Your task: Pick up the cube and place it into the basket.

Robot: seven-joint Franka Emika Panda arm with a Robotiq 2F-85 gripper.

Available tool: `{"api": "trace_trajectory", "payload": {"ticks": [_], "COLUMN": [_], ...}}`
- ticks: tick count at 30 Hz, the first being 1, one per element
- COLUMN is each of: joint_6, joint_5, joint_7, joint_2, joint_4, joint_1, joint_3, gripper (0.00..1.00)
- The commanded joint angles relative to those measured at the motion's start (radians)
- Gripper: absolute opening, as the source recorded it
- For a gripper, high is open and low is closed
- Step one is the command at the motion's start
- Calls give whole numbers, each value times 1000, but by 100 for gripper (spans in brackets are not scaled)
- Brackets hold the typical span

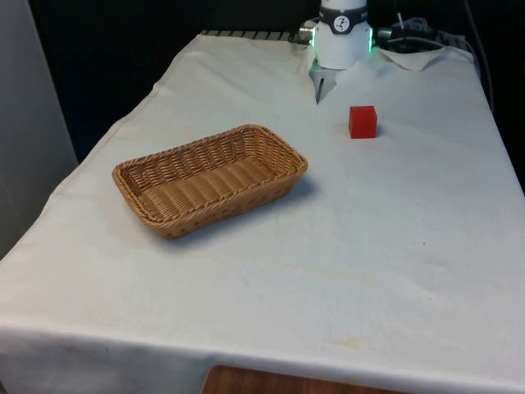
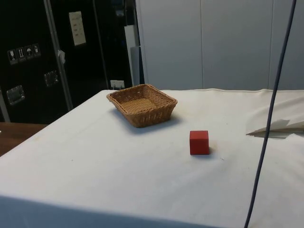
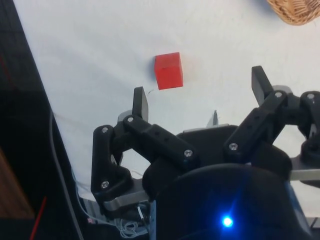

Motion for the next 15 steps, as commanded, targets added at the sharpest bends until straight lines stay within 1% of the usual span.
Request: {"api": "trace_trajectory", "payload": {"ticks": [1,2,3,4,8,9,13,14,15], "joint_6": [14,15,0,17,31,31,53,36,57], "joint_5": [-5,-5,0,-6,-7,-7,-8,0,-8], "joint_7": [-1,-3,-3,-5,-14,-14,-20,-22,-22], "joint_2": [-16,-21,-6,-25,-56,-56,-91,-79,-97], "joint_4": [-20,-26,-8,-31,-73,-73,-121,-107,-131], "joint_1": [0,0,0,0,0,0,-1,0,-1], "joint_3": [2,2,1,2,4,4,5,4,5], "gripper": [100,100,100,100,100,100,100,100,100]}}
